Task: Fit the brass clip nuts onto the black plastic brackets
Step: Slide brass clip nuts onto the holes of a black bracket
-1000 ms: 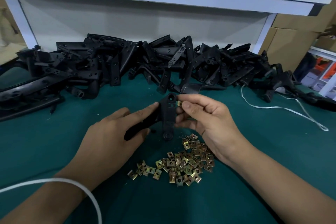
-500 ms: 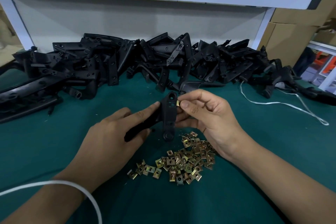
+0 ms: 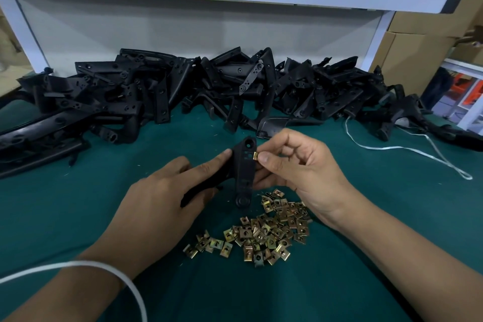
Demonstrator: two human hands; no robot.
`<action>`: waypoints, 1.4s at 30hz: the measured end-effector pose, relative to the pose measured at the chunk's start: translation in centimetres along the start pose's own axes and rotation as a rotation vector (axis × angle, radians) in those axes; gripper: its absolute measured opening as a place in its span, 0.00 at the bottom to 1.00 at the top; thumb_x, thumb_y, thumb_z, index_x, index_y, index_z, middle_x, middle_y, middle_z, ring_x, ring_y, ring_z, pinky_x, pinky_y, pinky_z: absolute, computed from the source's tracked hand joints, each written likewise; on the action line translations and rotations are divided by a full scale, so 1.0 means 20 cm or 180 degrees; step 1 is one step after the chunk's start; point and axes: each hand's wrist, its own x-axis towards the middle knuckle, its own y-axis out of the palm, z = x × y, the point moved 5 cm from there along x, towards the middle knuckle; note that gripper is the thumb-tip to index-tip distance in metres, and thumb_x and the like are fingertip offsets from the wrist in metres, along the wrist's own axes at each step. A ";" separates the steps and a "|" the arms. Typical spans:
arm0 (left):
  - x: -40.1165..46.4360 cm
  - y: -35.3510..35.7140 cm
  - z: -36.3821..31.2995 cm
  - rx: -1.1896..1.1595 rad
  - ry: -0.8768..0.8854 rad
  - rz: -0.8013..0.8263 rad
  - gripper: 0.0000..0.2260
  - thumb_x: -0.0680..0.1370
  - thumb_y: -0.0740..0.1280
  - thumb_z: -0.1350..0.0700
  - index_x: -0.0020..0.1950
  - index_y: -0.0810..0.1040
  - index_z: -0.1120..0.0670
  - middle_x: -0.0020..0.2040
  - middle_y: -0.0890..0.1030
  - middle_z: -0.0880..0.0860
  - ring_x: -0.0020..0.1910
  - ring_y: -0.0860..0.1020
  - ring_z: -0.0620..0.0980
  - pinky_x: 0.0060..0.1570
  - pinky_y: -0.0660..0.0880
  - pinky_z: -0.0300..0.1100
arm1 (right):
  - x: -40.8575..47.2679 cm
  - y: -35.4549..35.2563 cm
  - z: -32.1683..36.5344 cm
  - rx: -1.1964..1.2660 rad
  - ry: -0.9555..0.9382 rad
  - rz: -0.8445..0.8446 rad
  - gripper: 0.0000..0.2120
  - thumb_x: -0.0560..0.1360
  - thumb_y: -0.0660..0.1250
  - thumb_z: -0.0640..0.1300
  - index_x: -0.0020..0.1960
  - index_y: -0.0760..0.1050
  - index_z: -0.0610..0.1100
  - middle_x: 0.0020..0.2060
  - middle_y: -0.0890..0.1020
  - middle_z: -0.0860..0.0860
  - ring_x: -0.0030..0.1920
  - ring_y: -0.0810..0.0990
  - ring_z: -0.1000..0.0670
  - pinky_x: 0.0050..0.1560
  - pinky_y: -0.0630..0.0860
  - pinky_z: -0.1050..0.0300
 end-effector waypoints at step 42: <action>0.01 -0.04 0.08 -0.0571 -0.0446 -0.0400 0.28 0.79 0.65 0.42 0.75 0.60 0.24 0.46 0.76 0.45 0.40 0.75 0.47 0.37 0.76 0.53 | -0.01 -0.25 0.01 -0.2672 0.0839 0.0915 0.10 0.74 0.80 0.40 0.52 0.88 0.54 0.52 0.79 0.49 0.53 0.76 0.46 0.56 0.74 0.57</action>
